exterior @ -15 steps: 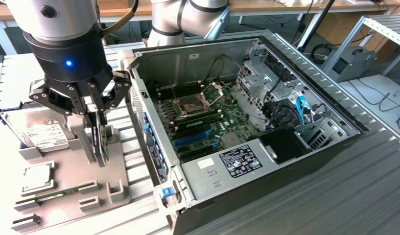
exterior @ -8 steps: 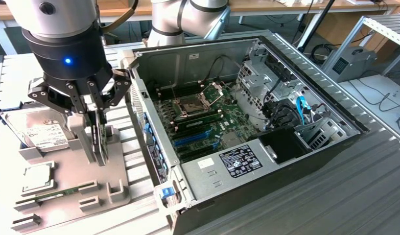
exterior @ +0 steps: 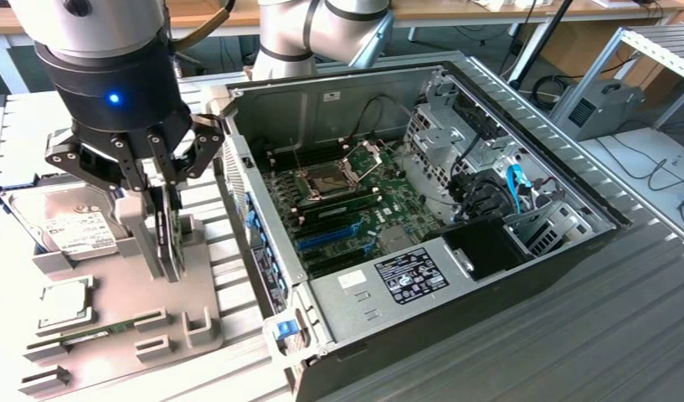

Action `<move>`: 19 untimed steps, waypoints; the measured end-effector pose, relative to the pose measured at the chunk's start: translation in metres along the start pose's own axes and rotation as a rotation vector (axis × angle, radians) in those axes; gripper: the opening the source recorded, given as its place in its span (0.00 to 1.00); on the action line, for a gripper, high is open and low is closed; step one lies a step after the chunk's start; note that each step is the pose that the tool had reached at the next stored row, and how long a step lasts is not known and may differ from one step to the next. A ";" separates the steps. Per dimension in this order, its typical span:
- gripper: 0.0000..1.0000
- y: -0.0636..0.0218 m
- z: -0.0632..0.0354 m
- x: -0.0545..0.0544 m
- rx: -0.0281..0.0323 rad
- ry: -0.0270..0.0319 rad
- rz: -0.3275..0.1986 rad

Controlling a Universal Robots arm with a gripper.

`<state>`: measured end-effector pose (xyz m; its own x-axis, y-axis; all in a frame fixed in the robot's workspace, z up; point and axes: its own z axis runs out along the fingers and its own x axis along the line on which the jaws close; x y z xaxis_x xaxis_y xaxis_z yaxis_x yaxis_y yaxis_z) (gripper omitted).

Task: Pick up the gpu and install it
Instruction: 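Pick up the gpu and move the gpu toward the slot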

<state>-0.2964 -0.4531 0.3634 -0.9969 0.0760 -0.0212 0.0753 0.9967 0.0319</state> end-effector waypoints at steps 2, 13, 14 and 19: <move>0.26 0.0001 -0.0028 0.000 -0.0001 0.0000 0.000; 0.26 0.0009 -0.0279 -0.001 0.0000 0.0000 0.000; 0.26 0.0010 -0.0301 -0.001 0.0000 0.0000 0.000; 0.26 0.0013 -0.0423 -0.001 0.0001 0.0000 0.000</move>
<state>-0.2964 -0.4531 0.4057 -0.9969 0.0760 -0.0212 0.0753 0.9967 0.0319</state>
